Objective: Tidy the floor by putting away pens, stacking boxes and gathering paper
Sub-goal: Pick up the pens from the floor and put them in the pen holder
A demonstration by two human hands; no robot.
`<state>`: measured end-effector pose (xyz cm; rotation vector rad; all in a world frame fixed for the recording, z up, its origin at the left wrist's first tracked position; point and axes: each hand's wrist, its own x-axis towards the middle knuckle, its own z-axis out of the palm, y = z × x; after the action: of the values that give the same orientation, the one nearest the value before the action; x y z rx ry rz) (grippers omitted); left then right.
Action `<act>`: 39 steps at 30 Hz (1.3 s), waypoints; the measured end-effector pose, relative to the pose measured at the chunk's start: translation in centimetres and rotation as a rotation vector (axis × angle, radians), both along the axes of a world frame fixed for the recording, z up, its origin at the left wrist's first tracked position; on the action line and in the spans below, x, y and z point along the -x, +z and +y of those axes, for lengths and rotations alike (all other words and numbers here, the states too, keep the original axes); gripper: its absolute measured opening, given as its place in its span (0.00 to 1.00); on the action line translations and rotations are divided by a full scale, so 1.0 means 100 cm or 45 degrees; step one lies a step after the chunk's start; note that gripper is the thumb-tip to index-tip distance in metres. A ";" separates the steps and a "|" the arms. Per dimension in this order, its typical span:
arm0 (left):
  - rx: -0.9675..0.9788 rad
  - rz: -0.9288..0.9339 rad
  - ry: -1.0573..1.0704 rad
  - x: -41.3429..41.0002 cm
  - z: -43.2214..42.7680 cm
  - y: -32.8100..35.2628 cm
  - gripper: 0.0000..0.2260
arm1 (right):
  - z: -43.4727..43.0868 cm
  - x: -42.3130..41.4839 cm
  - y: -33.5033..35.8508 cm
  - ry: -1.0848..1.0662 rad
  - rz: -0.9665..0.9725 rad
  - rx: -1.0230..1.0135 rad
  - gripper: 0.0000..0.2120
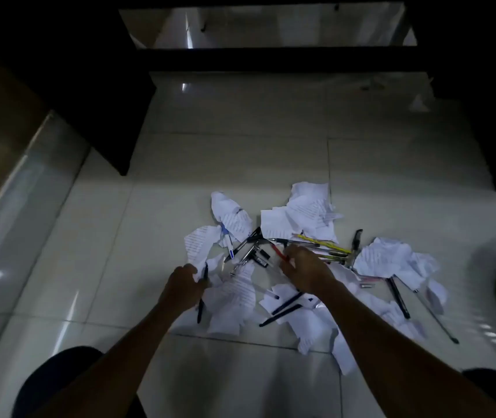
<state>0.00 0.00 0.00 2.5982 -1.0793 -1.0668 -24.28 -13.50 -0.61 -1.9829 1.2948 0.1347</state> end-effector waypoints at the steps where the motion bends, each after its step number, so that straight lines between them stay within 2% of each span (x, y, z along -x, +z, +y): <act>1: 0.004 0.004 0.030 0.002 0.002 -0.007 0.18 | 0.002 -0.002 -0.009 -0.010 0.005 -0.002 0.17; 3: 0.033 -0.008 0.098 0.004 0.005 -0.020 0.18 | 0.003 -0.004 -0.020 -0.005 0.020 -0.007 0.22; 8: 0.003 -0.025 0.127 0.005 0.012 -0.044 0.10 | 0.005 -0.013 -0.040 -0.030 0.097 0.147 0.18; 11: 0.005 -0.043 0.160 0.007 0.012 -0.055 0.08 | 0.006 -0.020 -0.051 0.012 0.168 0.269 0.21; 14: -0.032 -0.105 0.132 0.011 0.011 -0.058 0.10 | 0.008 -0.025 -0.055 0.023 0.185 0.261 0.27; 18: -0.036 -0.136 0.067 0.012 0.012 -0.062 0.06 | 0.009 -0.028 -0.060 0.069 0.196 0.265 0.31; 26: -0.034 -0.240 0.040 0.015 0.011 -0.062 0.15 | 0.013 -0.039 -0.064 0.097 0.247 0.281 0.24; 31: -0.048 -0.241 0.012 0.015 0.012 -0.061 0.12 | 0.014 -0.041 -0.064 0.108 0.247 0.246 0.16; 39: -0.055 -0.247 0.043 0.020 0.002 -0.055 0.16 | 0.014 -0.041 -0.063 0.145 0.298 0.272 0.15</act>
<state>-2.04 0.15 -5.51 2.7914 -1.0564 -0.8538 -20.16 -12.13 -6.91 -2.2788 1.3897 0.3020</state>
